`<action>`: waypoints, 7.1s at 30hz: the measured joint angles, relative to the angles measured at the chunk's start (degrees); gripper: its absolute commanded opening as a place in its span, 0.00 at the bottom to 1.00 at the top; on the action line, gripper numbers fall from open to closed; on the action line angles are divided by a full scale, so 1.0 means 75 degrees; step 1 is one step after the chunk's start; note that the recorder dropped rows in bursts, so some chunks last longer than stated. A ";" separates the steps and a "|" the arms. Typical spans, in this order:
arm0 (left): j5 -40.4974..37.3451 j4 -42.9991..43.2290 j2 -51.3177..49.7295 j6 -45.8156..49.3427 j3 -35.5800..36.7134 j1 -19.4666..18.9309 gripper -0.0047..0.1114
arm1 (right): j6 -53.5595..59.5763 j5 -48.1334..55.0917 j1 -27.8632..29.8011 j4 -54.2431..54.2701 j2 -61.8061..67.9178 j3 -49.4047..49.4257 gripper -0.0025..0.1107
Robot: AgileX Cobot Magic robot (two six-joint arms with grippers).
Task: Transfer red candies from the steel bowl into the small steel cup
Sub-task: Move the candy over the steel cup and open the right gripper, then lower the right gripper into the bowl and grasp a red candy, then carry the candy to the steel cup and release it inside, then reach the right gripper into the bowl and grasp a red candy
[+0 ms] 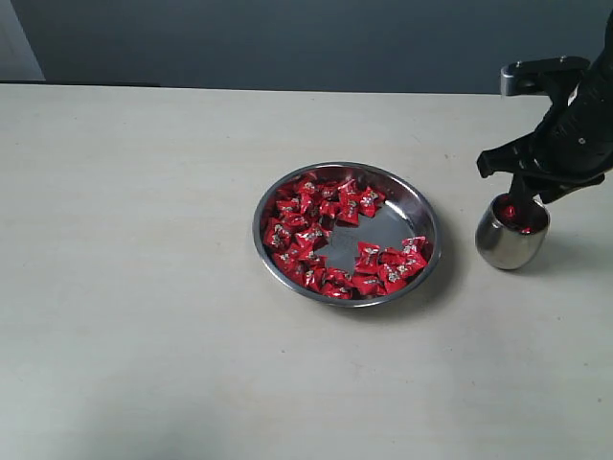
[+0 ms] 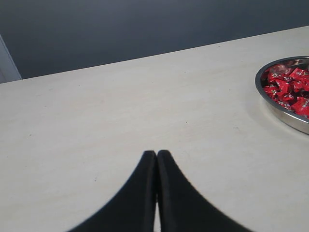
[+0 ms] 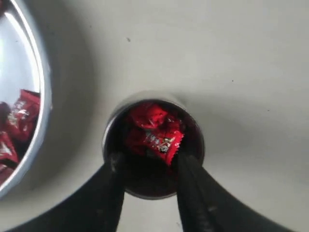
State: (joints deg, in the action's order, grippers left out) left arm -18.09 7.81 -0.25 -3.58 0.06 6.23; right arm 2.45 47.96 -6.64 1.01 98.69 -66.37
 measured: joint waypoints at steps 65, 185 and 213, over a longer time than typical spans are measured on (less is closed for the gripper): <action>0.0000 0.0000 0.0000 0.0000 0.0000 0.0000 0.04 | 0.3759 -0.1630 -0.2015 0.3535 0.2109 -0.0154 0.43; 0.0000 0.0000 0.0000 0.0000 0.0000 0.0000 0.04 | 0.3811 -0.2064 -0.2186 0.3482 0.1781 0.0329 0.42; 0.0000 0.0000 0.0000 0.0000 0.0000 0.0000 0.04 | 0.4240 -0.2624 -0.2632 0.3871 0.1661 0.0329 0.03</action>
State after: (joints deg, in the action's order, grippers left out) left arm -18.09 7.81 -0.25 -3.58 0.06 6.23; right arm 34.25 28.28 -26.38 30.05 111.15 -63.90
